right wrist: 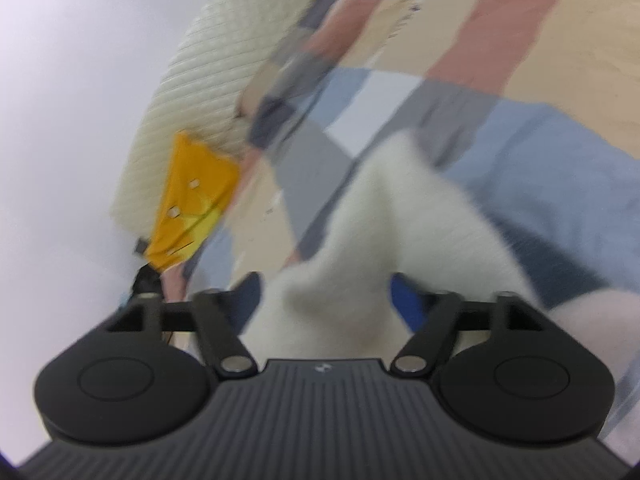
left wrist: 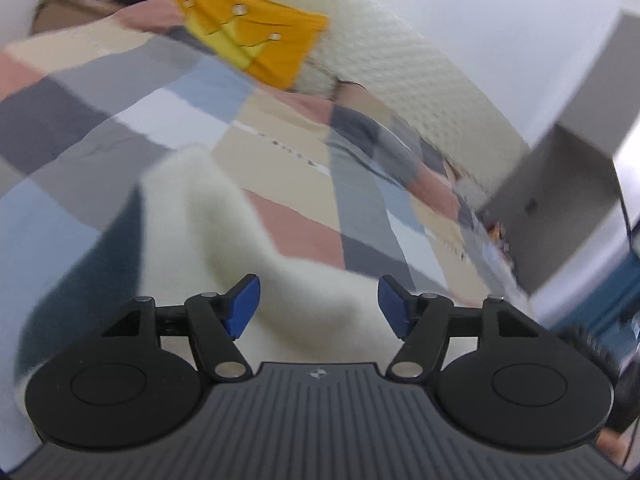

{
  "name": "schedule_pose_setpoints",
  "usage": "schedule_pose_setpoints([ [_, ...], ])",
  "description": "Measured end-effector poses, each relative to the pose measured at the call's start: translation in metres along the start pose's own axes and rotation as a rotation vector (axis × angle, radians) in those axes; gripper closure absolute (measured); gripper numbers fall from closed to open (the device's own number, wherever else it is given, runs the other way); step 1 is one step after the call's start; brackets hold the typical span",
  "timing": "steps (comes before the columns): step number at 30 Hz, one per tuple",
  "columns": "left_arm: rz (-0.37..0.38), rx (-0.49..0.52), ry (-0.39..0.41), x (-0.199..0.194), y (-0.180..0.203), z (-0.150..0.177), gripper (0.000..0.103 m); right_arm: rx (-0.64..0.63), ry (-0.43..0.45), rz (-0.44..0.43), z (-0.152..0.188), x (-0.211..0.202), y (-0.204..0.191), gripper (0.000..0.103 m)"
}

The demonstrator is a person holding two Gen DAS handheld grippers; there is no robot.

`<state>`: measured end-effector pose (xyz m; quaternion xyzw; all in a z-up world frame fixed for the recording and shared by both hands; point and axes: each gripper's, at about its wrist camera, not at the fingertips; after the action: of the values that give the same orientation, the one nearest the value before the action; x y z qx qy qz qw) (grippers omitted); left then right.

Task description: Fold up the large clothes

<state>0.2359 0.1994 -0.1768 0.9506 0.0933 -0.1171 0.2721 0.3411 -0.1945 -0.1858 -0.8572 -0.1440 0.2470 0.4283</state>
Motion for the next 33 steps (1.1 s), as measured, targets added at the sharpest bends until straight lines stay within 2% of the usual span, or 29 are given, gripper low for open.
schedule_pose_setpoints([
  [3, 0.004, 0.092, -0.026, 0.001, 0.018, 0.008, 0.033, -0.094, -0.031, -0.037, 0.009, 0.001, -0.017, 0.025],
  [9, 0.035, 0.216, -0.092, 0.003, 0.036, 0.018, 0.033, -0.371, -0.089, -0.093, 0.031, -0.002, -0.052, 0.026],
  [11, 0.006, 0.266, -0.098, 0.005, 0.039, 0.024, 0.032, -0.481, -0.129, -0.110, 0.039, -0.001, -0.063, 0.035],
  [16, -0.072, 0.319, -0.074, 0.023, 0.038, 0.025, 0.032, -0.708, -0.120, -0.068, 0.056, 0.005, -0.074, 0.039],
  [19, -0.091, 0.344, -0.062, 0.039, 0.033, 0.019, 0.032, -0.682, -0.085, -0.049, 0.048, 0.013, -0.070, 0.039],
  [23, -0.121, 0.293, -0.054, 0.052, 0.014, 0.016, 0.032, -0.668, -0.032, 0.021, 0.032, 0.033, -0.056, 0.040],
  [26, -0.138, 0.308, -0.061, 0.063, 0.005, 0.013, 0.032, -0.640, -0.031, 0.050, 0.027, 0.052, -0.049, 0.040],
  [33, -0.153, 0.259, -0.104, 0.094, -0.021, 0.003, 0.032, -0.737, -0.035, 0.089, 0.031, 0.076, -0.043, 0.040],
])
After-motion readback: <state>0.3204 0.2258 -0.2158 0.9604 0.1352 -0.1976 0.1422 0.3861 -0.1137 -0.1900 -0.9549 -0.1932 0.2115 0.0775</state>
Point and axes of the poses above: each gripper's, at about its wrist camera, not at the fingertips, and x roughly the way its jaws point, y to its right, z to its underside, and after that the axes turned 13 degrees about y, right-handed
